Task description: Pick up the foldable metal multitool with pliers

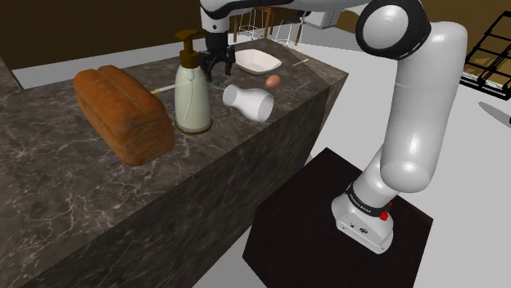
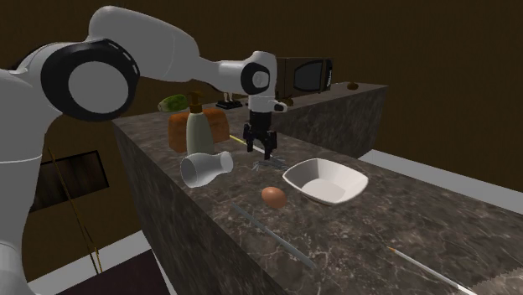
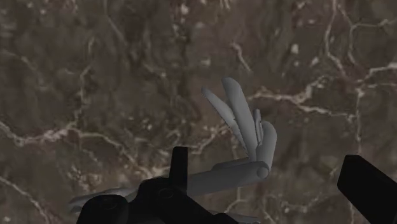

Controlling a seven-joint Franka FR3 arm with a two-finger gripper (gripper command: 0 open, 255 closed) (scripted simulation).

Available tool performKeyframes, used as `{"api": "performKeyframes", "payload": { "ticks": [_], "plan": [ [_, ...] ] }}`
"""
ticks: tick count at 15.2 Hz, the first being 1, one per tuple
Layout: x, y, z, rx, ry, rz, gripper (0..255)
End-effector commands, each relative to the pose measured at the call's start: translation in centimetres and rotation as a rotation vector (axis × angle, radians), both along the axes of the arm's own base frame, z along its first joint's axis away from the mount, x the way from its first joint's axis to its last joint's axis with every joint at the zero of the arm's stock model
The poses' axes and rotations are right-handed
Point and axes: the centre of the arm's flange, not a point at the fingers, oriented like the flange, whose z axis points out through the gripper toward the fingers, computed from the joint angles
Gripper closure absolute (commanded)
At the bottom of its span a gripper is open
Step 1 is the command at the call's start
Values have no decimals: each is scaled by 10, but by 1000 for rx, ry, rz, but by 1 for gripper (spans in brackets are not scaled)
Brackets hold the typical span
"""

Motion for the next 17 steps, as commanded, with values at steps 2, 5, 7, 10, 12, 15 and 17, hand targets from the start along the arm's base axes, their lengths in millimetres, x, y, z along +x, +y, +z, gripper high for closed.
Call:
{"api": "performKeyframes", "payload": {
  "ticks": [2, 5, 7, 10, 12, 15, 17],
  "plan": [
    [4, 2, -14, -1, -1, 1, 0],
    [4, 2, -30, -1, -1, 1, 0],
    [4, 2, -38, -1, -1, 1, 0],
    [4, 2, -38, -1, -1, 1, 255],
    [3, 2, -38, -1, -1, 1, 255],
    [-1, 1, -37, -1, -1, 1, 255],
    [-1, 3, -38, -1, -1, 1, 255]
  ]
}}
